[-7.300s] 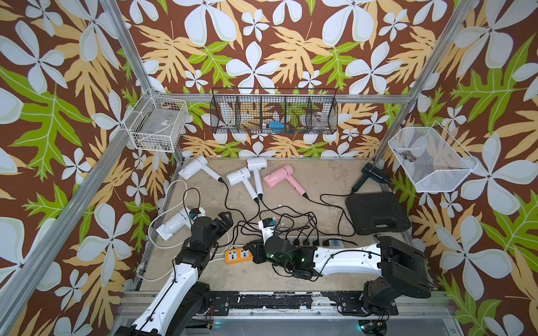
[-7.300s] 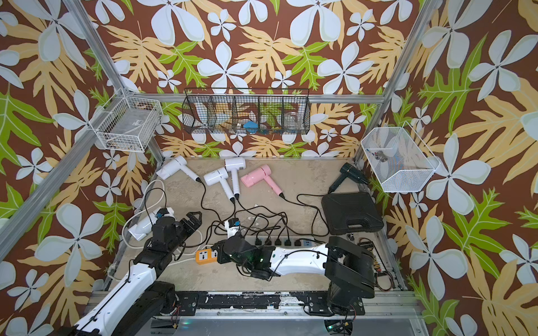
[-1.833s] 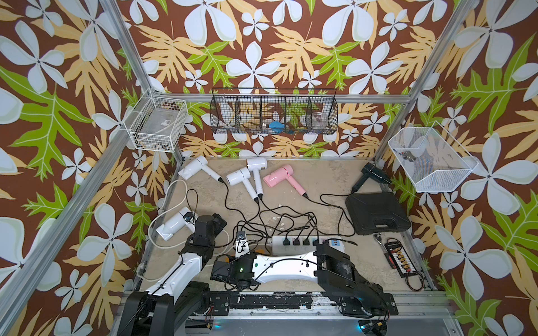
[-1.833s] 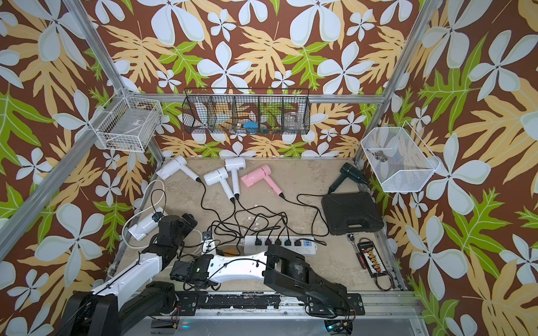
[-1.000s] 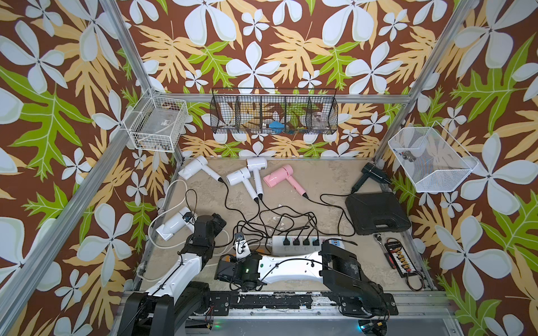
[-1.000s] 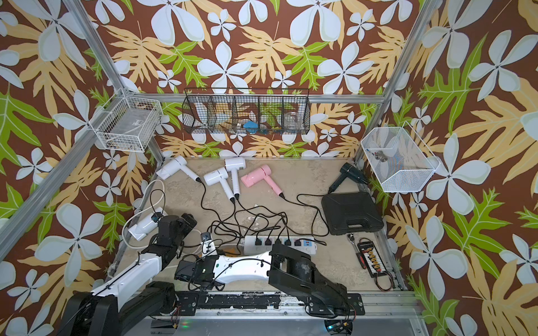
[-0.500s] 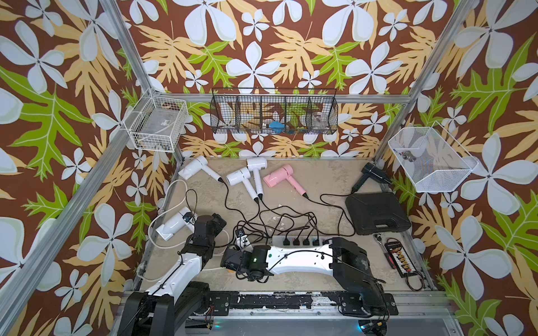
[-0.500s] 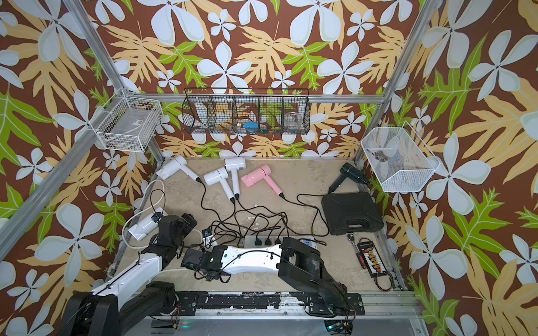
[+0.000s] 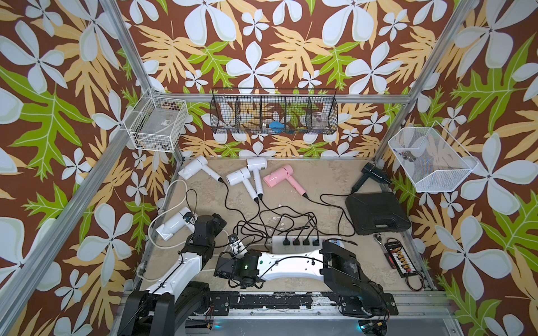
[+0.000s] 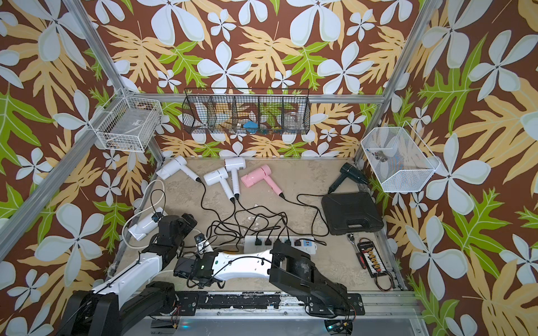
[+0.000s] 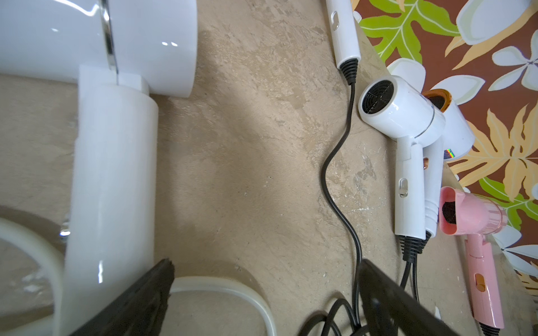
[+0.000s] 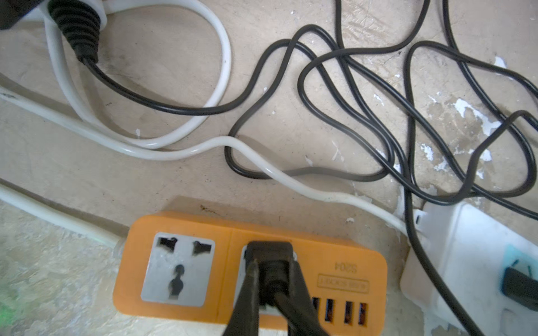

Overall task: Charge the blow dryers
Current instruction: Insert the plug into the socket, then reset both arms

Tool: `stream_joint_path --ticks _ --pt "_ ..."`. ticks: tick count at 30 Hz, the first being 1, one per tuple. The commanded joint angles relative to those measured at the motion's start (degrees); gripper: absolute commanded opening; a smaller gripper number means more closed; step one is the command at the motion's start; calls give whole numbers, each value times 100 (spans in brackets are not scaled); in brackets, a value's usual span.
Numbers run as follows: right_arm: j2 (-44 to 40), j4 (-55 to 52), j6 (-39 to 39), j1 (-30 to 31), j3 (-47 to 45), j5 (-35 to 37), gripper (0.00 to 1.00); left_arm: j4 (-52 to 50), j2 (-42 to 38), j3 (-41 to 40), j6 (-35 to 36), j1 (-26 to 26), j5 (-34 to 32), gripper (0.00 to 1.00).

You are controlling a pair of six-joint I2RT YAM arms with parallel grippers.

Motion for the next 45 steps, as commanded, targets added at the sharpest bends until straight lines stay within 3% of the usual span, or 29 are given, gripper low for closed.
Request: stream_joint_path --ticks 1,9,16,23,35,39,42,45 --pt "283 -1231 -431 -114 -213 -2701 0 -71 -7 12 34 21 -18 100" --pt "99 -1118 -421 -184 -277 -2567 0 -25 -12 21 100 20 123 100" --pt "-167 -893 -631 -265 174 -2102 34 80 -18 10 149 20 310 100" --pt "-372 -527 -763 -395 313 -1967 47 146 -125 -25 225 20 455 100" --pt "-1623 1680 -1163 -395 -1352 -3504 78 391 -488 -165 454 22 990 100" --pt "-2418 3276 -1293 -395 -2440 -4334 90 554 -610 -238 526 3 1269 100" --pt "-2974 4120 -1406 -395 -3072 -4664 92 737 -743 -313 580 -21 1504 100" --pt "-3474 4287 -1664 -395 -3414 -4526 94 980 -973 -427 638 -63 1779 100"
